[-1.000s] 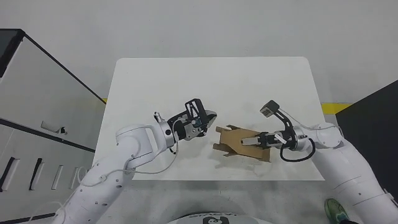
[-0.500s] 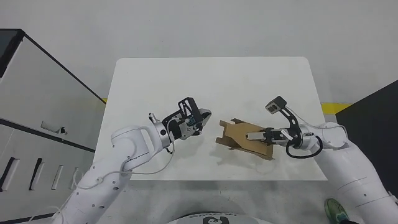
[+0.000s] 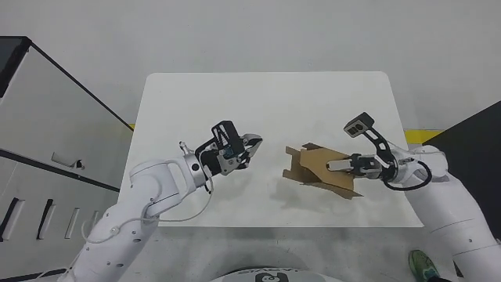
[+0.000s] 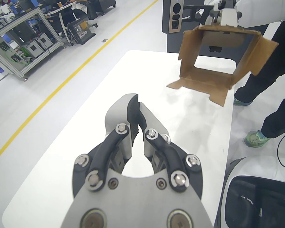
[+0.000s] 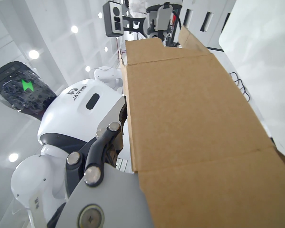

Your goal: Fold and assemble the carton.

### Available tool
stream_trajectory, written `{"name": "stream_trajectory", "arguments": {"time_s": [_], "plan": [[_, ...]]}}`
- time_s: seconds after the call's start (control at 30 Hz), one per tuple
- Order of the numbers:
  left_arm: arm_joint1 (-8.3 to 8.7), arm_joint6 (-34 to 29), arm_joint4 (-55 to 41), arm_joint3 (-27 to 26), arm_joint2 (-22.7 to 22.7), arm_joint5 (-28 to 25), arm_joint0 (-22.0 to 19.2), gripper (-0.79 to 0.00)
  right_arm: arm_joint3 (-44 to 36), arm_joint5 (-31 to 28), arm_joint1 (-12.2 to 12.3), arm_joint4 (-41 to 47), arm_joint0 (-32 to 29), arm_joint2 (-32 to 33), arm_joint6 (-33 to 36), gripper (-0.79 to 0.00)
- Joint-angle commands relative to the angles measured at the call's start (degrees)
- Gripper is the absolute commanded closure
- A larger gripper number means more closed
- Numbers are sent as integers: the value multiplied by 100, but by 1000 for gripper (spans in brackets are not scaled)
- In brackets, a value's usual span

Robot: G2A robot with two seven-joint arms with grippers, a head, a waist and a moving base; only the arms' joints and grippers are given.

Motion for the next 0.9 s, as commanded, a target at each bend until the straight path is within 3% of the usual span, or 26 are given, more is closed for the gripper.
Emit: {"name": "stream_trajectory", "arguments": {"time_s": [0.0,0.4,0.87], "plan": [[11,23,1,-25,-46,-29,54,0,-13,-6,30,166,45,-92,-7,0],[52,179,-2,-182,-189,-163,289,0,251,-6,339,722,730,-931,-7,0],[51,261,22,-210,-145,-205,277,0,232,173,275,922,730,-1039,-7,0]]}}
